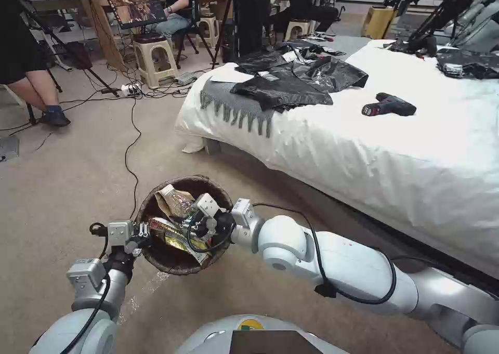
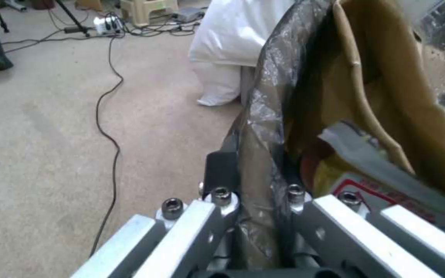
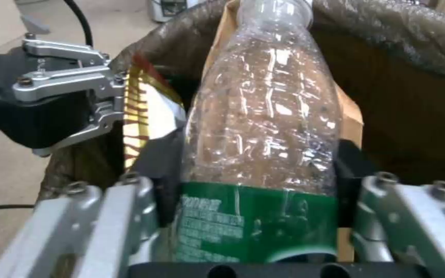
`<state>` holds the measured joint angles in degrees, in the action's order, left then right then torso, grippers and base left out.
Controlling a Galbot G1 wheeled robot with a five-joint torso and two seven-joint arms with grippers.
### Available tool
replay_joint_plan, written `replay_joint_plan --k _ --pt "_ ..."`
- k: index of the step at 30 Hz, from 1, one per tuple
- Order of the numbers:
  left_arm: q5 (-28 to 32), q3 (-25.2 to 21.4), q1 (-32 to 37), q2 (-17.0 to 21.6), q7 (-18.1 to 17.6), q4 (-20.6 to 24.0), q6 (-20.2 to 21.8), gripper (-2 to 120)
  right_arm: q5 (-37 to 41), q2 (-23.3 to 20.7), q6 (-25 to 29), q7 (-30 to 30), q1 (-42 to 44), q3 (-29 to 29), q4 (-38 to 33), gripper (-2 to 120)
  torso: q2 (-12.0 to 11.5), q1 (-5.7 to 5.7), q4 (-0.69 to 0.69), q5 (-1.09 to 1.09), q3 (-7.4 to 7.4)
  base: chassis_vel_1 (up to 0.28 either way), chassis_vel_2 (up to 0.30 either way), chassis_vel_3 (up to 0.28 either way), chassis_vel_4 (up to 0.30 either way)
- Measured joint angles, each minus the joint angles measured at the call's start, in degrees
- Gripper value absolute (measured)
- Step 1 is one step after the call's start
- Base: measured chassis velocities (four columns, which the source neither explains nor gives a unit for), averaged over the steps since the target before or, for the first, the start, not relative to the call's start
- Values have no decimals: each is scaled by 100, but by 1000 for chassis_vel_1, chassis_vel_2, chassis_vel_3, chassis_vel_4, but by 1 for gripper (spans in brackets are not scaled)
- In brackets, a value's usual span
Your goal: Pick up the trash bin, then pick up the garbage from the floor and place it into the trash bin.
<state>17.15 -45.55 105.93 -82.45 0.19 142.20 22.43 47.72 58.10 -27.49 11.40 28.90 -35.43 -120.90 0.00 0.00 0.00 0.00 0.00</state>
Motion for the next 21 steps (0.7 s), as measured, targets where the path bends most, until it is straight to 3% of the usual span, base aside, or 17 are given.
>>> replay_joint_plan --k 11,21 --pt "5 9 -8 7 17 -11 -12 0 42 14 2 152 -48 -26 -113 97 0 0 0 0 0 0 0 0 0" --pt "13 4 -16 11 19 -21 -17 0 104 -89 6 212 -61 -15 -303 100 0 0 0 0 0 0 0 0 0"
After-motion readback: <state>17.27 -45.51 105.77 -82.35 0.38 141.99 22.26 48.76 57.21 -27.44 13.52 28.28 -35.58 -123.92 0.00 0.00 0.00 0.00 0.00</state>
